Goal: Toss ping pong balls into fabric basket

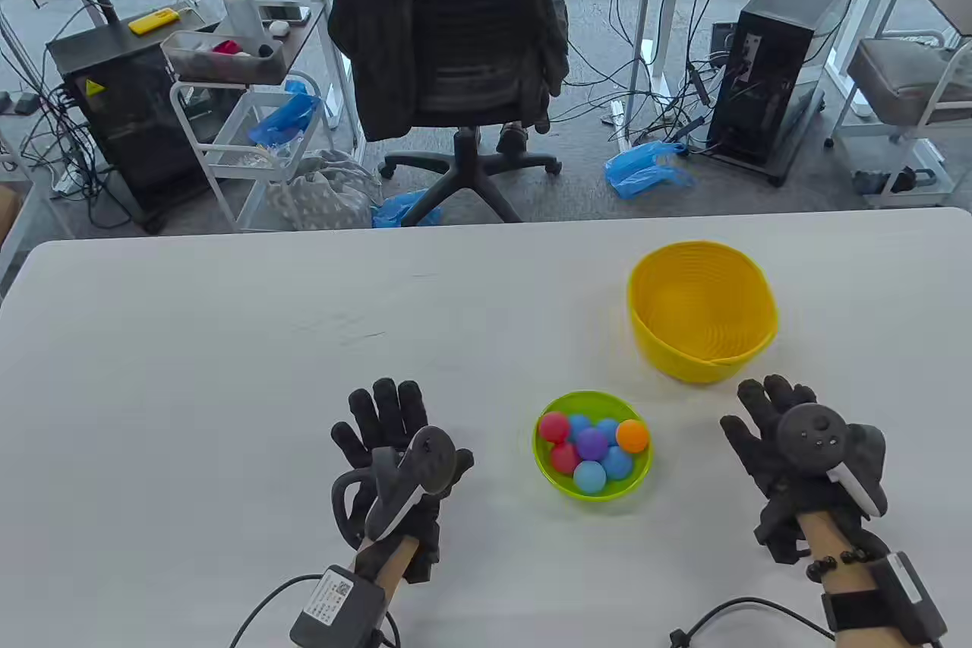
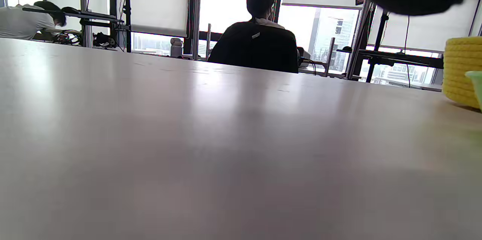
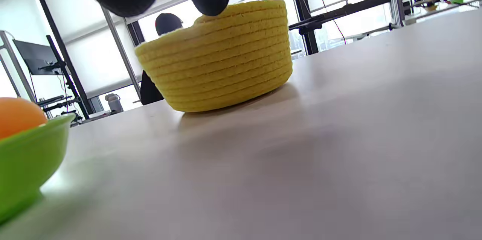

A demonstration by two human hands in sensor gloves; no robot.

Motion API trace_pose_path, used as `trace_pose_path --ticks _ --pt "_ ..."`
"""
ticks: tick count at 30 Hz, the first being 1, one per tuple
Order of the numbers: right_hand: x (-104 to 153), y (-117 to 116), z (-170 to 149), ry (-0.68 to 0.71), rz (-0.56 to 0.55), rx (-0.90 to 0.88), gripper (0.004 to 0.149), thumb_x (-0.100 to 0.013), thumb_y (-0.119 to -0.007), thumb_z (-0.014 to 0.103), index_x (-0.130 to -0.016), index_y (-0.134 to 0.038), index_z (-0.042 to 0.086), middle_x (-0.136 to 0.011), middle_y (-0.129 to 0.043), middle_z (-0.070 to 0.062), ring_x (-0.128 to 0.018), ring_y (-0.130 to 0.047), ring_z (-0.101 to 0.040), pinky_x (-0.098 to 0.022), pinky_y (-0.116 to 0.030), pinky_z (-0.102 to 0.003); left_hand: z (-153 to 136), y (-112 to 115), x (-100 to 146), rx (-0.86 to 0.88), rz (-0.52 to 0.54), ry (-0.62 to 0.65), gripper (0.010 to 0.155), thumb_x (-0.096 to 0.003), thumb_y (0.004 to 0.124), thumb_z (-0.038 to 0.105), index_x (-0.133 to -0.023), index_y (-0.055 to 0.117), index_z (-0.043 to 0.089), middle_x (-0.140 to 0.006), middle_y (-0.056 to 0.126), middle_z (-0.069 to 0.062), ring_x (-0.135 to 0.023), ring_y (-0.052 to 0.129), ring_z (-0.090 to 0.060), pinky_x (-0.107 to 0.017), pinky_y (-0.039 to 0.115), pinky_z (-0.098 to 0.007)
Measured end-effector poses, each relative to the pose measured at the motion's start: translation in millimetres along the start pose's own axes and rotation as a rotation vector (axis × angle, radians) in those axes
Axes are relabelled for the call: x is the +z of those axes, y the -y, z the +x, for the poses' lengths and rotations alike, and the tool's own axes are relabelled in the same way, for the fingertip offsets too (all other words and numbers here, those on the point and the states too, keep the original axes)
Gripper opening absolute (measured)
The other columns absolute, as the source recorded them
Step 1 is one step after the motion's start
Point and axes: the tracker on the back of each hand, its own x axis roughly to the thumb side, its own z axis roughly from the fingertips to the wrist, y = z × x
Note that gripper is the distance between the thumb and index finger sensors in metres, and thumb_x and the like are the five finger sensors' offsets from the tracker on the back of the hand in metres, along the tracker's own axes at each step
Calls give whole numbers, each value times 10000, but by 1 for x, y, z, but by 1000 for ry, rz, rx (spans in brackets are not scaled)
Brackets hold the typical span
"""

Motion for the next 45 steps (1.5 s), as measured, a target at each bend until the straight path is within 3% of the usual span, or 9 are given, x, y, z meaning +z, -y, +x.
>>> trace_pose_path --ticks 4,13,26,31,39,45 --pt "-1 -1 12 37 27 72 683 -557 -700 511 -1141 -494 223 -1219 -356 -164 -1052 -261 -523 -708 -336 -708 5 1 0 -36 -11 1 1099 -399 767 641 -1130 103 158 -1209 5 -157 -1081 -7 -504 -721 86 -760" --pt "2 4 19 67 19 36 704 -562 -695 503 -1152 -436 218 -1216 -321 -180 -1039 -304 -544 -707 -369 -699 14 -6 6 -38 19 46 1100 -399 764 646 -1136 119 145 -1212 21 -174 -1082 13 -515 -720 102 -764" --pt "9 22 20 106 -123 -104 717 -554 -708 507 -1148 -444 203 -1208 -367 -194 -1033 -411 -546 -713 -432 -687 13 -13 19 -18 46 44 1094 -403 764 643 -1139 135 135 -1215 62 -181 -1085 43 -525 -723 124 -767" --pt "10 25 29 173 -117 -164 737 -549 -716 513 -1147 -440 184 -1200 -386 -216 -1024 -448 -554 -719 -453 -679 13 -14 21 -8 54 51 1089 -402 765 642 -1142 151 131 -1216 63 -184 -1086 46 -524 -723 125 -767" --pt "1 17 76 357 0 -179 766 -520 -807 475 -1130 -483 145 -1167 -494 -244 -976 -612 -549 -716 -564 -655 15 -12 21 -25 66 48 1097 -399 765 644 -1139 139 129 -1214 64 -185 -1088 54 -525 -726 128 -766" --pt "-13 -3 107 419 190 -96 754 -495 -874 418 -1114 -536 152 -1157 -547 -215 -971 -649 -526 -720 -587 -639 17 -12 21 -32 75 49 1102 -397 764 645 -1138 133 130 -1214 37 -185 -1089 52 -523 -726 126 -766"
